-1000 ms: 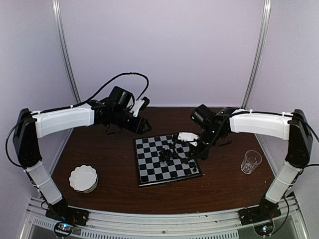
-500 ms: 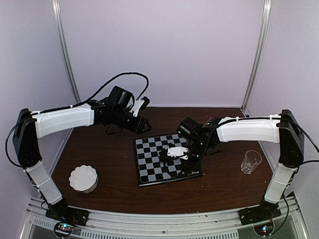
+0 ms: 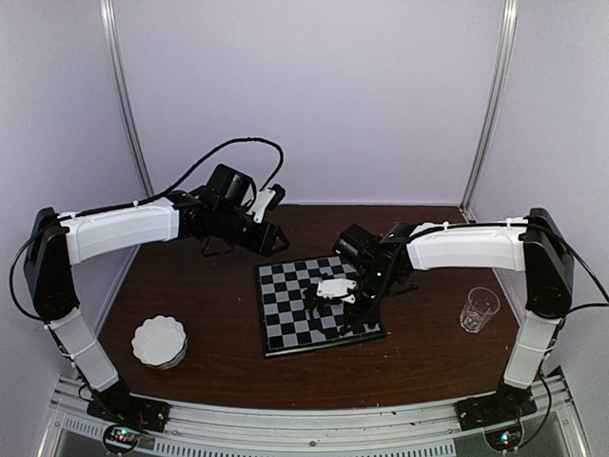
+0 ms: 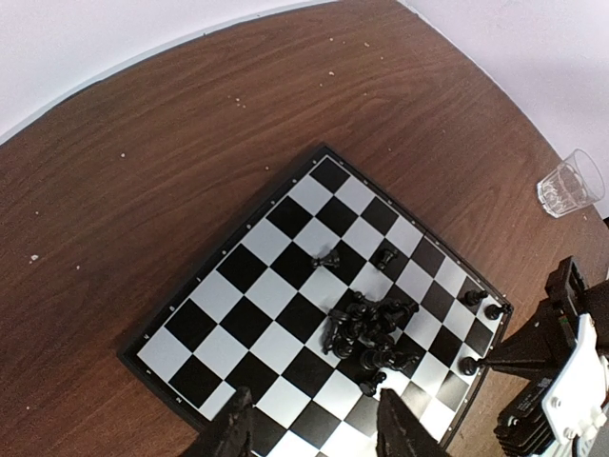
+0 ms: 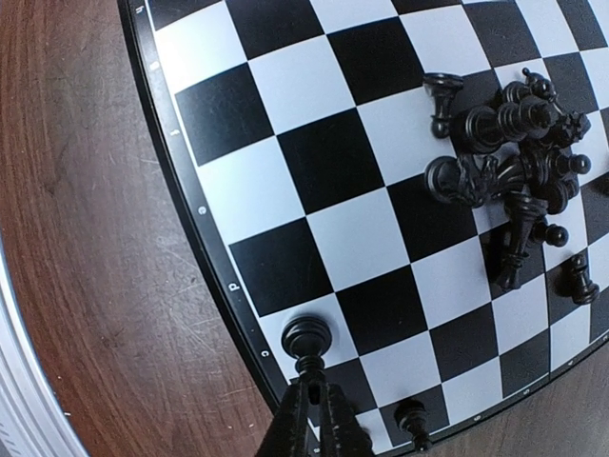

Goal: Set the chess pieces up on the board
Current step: Place the bishop on c8, then pick up the pawn from the chessboard.

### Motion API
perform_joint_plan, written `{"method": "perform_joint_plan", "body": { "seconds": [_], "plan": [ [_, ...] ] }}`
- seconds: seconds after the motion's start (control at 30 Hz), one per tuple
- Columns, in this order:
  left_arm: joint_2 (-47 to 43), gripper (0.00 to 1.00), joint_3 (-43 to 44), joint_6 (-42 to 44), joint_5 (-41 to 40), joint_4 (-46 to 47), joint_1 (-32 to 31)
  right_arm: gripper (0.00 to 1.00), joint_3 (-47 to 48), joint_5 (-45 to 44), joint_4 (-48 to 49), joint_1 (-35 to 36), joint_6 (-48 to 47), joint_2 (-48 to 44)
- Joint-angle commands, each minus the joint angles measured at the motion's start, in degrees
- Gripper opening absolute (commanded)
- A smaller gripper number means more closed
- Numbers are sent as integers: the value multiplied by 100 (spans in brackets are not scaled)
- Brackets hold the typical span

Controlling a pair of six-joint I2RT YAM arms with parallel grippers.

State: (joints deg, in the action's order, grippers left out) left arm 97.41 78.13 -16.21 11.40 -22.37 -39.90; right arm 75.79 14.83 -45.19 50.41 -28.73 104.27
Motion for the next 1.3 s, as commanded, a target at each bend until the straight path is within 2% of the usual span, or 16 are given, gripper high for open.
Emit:
{"method": "perform_joint_plan", "body": {
  "seconds": [0.0, 0.53, 0.77, 1.03, 1.27],
  "plan": [
    [-165, 45, 55, 47, 32, 149, 26, 7, 140, -145, -66, 47, 8, 61],
    [-174, 45, 62, 51, 42, 143, 26, 18, 314, -143, -299, 56, 28, -139],
    [-198, 45, 55, 56, 42, 150, 26, 21, 672, 37, -390, -274, 53, -573],
    [-212, 45, 36, 56, 31, 179, 26, 22, 1129, -108, -275, -962, -321, -93],
    [-225, 45, 36, 65, 34, 177, 26, 32, 1582, 56, -250, -1295, -795, 537]
  ]
}}
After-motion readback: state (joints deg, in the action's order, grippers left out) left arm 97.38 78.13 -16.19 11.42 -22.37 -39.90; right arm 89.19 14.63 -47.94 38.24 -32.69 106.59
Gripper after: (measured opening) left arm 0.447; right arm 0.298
